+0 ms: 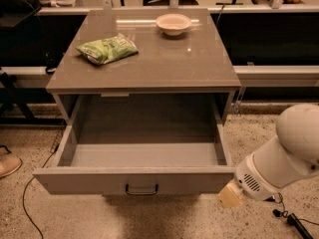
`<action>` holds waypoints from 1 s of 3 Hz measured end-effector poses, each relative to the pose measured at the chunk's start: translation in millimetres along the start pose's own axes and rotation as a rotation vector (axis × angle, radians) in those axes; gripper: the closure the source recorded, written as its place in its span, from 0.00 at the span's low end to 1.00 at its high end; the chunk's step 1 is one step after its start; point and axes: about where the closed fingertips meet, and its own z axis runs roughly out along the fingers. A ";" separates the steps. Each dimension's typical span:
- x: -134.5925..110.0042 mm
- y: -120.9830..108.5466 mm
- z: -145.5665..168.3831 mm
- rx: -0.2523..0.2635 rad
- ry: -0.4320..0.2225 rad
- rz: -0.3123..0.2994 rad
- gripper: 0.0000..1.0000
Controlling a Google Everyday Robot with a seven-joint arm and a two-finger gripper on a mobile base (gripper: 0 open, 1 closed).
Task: Close top drawer
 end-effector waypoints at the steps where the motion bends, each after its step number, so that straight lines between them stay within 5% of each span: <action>1: 2.6 -2.6 36.1 0.004 -0.004 0.048 0.96; 3: -50.5 -36.6 86.8 0.071 -0.052 0.048 1.00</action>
Offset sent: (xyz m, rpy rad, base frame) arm 0.0497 0.0345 -0.0970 -0.0069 -0.0337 -0.0805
